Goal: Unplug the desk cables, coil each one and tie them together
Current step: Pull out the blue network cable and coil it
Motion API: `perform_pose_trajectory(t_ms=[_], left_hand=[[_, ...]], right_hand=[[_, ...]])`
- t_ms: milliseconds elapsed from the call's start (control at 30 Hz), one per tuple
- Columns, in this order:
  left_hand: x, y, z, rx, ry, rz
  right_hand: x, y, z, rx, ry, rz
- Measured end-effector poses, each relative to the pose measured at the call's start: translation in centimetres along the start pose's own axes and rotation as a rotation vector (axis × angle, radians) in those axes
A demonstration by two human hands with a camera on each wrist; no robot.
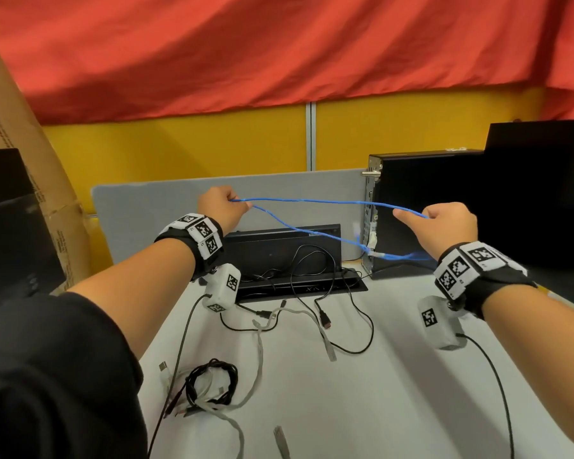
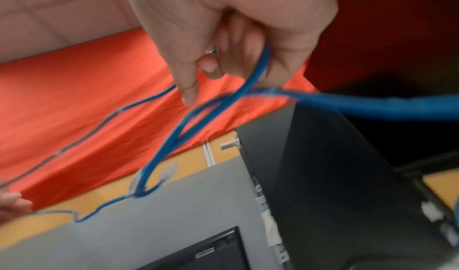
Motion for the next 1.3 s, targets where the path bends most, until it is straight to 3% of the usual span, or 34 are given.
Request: perform_pose_trajectory(t_ms=[167,267,433,500,567,700,800,900,1033,1133,1233,1300], left_hand=[[1.2,-1.1,2.0,0.027,-0.045,0.02],[1.4,-1.3,2.9,-0.097,-0.149,0.062],[-0.5,0.1,4.4,-0.465,-0.615,0.309],[-0.8,0.6,4.3,-0.754,-0.704,0.365],[-0.6,0.7,3.9,-1.008,-0.719,0.335],[0.9,-0.1,3.2,-1.003,-0.595,0.167],[1.9,-0.9,3.2,-0.802,-0.446,0.057],[2.2,-1.4,3.3,-0.533,-0.262,0.006],[1.3,-0.5,2.1,-0.43,-0.124,0.065],[-1.2,1.3,-1.1,-0.426,-0.054,0.162],[-4.3,3.2,-5.1,-0.361,0.052,0.228],[-6.4,4.5,-7.6,-0.25,0.169,0.251]], right_hand=[[0.1,0.0,-3.5,0.116,0.265,0.127],[-0.4,-0.1,-3.6,0.188,0.266,0.042],[-1.0,0.6,-2.1,0.212,0.17,-0.018],[-1.2,1.3,-2.1,0.211,0.125,0.021],[-1.5,2.1,-2.3,0.183,0.094,0.086],[-2.3,2.8,-3.3,0.107,0.052,0.131],[-2.7,2.0,-3.4,-0.065,-0.08,0.125],[-3.0,2.3,-3.5,-0.314,-0.164,0.252],[-4.4,3.6,-3.7,-0.349,-0.01,0.604],[-5.8,4.8,-1.3,-0.334,-0.046,0.836],[-6.2,5.6,2.9,-0.211,-0.154,0.877],[-5.8,5.3,6.9,0.034,-0.206,0.771]])
Point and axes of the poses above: each hand's wrist, its own x-axis towards the middle knuckle, its own y-axis out of the palm, z = x × y, the point moved 6 cm from there along x, towards the middle knuckle, and after that the axes turned 11 degrees about -y, right-handed, at the moved point
